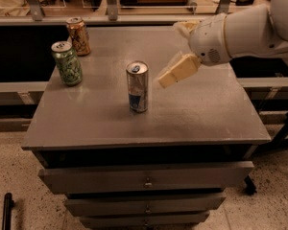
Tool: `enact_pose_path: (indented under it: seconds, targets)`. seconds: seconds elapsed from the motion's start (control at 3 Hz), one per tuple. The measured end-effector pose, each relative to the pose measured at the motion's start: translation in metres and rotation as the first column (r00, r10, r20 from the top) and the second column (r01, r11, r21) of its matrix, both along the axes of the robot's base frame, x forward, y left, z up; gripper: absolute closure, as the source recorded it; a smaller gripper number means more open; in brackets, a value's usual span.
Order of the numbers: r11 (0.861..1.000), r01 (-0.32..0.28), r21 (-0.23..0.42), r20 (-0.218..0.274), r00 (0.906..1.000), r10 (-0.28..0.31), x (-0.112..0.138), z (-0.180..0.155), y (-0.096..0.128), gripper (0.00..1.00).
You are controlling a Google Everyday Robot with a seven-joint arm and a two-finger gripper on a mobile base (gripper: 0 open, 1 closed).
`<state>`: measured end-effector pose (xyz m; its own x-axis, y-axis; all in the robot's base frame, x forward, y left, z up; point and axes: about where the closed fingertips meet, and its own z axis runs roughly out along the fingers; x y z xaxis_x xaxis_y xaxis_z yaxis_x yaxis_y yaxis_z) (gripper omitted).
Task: Knock redbull can over
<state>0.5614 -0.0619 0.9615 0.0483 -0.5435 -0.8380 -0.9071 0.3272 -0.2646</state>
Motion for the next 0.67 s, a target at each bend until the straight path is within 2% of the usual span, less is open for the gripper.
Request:
enact_pose_path:
  seconds: [0.33,0.67]
  targets:
    - [0.998,-0.002,0.061,-0.014,0.9999,0.003,0.008,-0.019,0.011,0.00]
    - [0.997,-0.026,0.075,-0.015,0.9995,0.027,0.009,-0.029,0.023,0.00]
